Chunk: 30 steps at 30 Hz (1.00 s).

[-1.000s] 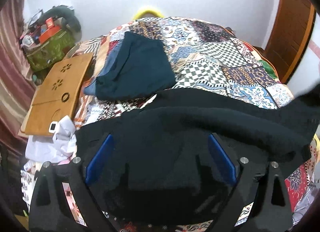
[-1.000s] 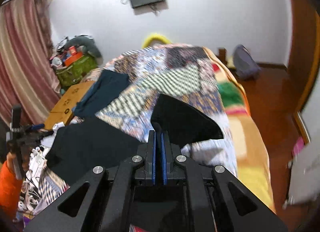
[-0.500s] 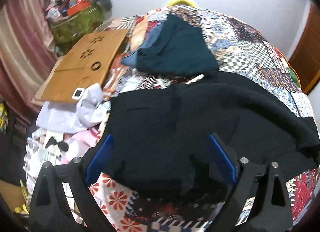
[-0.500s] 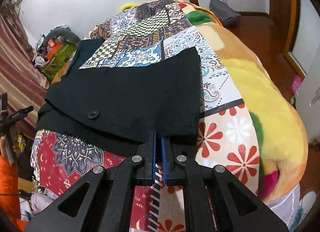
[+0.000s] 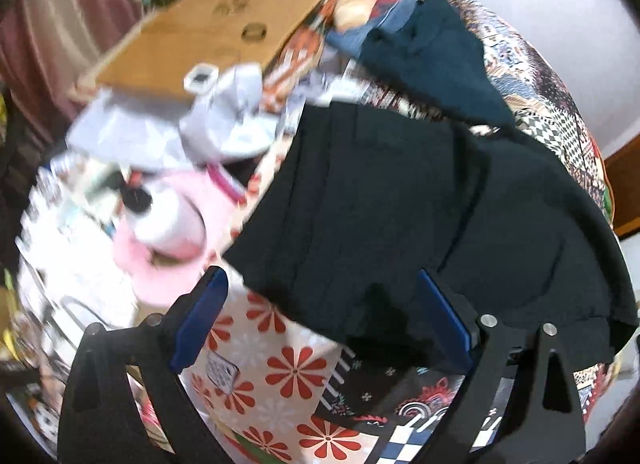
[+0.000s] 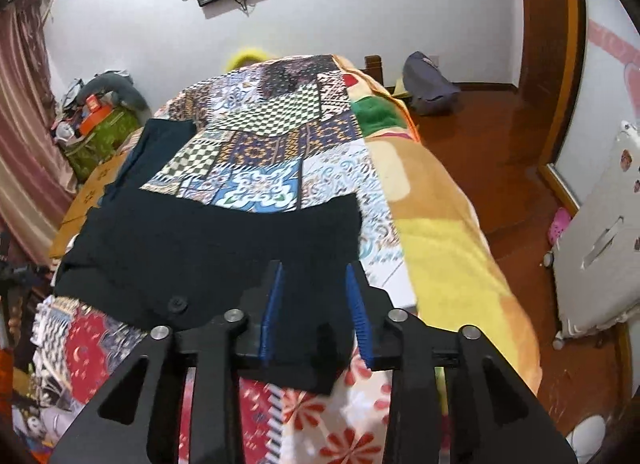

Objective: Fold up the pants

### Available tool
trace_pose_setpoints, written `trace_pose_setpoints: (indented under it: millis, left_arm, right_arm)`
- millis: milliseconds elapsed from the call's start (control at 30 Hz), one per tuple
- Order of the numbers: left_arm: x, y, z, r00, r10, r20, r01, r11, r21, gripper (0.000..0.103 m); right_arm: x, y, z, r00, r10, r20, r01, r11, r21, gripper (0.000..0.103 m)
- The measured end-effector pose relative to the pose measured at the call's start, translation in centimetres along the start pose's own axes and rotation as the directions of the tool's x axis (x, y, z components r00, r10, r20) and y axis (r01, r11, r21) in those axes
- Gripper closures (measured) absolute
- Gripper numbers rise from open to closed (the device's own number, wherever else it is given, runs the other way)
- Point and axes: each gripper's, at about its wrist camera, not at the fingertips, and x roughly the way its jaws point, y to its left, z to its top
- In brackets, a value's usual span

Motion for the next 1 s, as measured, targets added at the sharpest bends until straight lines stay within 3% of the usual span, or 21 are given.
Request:
trace_pose_setpoints:
  millis: [100, 300, 467, 500, 533, 800, 1000]
  left_arm:
    - [1.7, 0.9, -0.6, 0.995, -0.084, -0.056, 0.08, 0.994, -0.074, 0.022]
    - [4.3, 1.1, -1.1, 0.979, -0.164, -0.123, 0.143, 0.976, -0.163, 0.027]
    - [4.0, 0.4, -0.6, 0.988, -0.121, -0.099, 0.107, 0.984, -0.14, 0.048]
    - [4.0, 0.4, -0.6, 0.993, -0.074, -0.096, 0.061, 0.99, -0.126, 0.068]
    - [3.9, 0.6, -0.5, 0.995, -0.037, -0.09, 0.026, 0.993, -0.112, 0.075]
    - [1.8, 1.0, -0.3, 0.999, -0.032, 0.024, 0.034, 0.995, -0.097, 0.081]
    - [-0.4, 1.0, 1.2, 0.992, -0.001, 0.124, 0.009, 0.998, -0.065, 0.083]
  right_arm:
    - [1.1, -0.3, 0.5, 1.0, -0.005, -0.017, 0.005, 1.0, 0.005, 0.068]
    - [3.1, -0.8, 0.6, 0.998, 0.006, -0.064, -0.004, 1.0, 0.027, 0.068]
    - [4.2, -0.4, 0.1, 0.995, 0.008, -0.104, -0.007, 1.0, 0.004, 0.068]
    - [4.3, -0.4, 0.2, 0.994, 0.008, -0.107, -0.007, 1.0, 0.004, 0.068]
    - [4.3, -0.5, 0.1, 0.994, 0.009, -0.109, -0.008, 1.0, 0.005, 0.068]
    - [4.8, -1.1, 0.5, 0.992, -0.01, -0.129, 0.01, 1.0, 0.002, 0.063]
    - [6.6, -1.4, 1.8, 0.987, -0.054, -0.152, 0.051, 0.998, -0.024, 0.063]
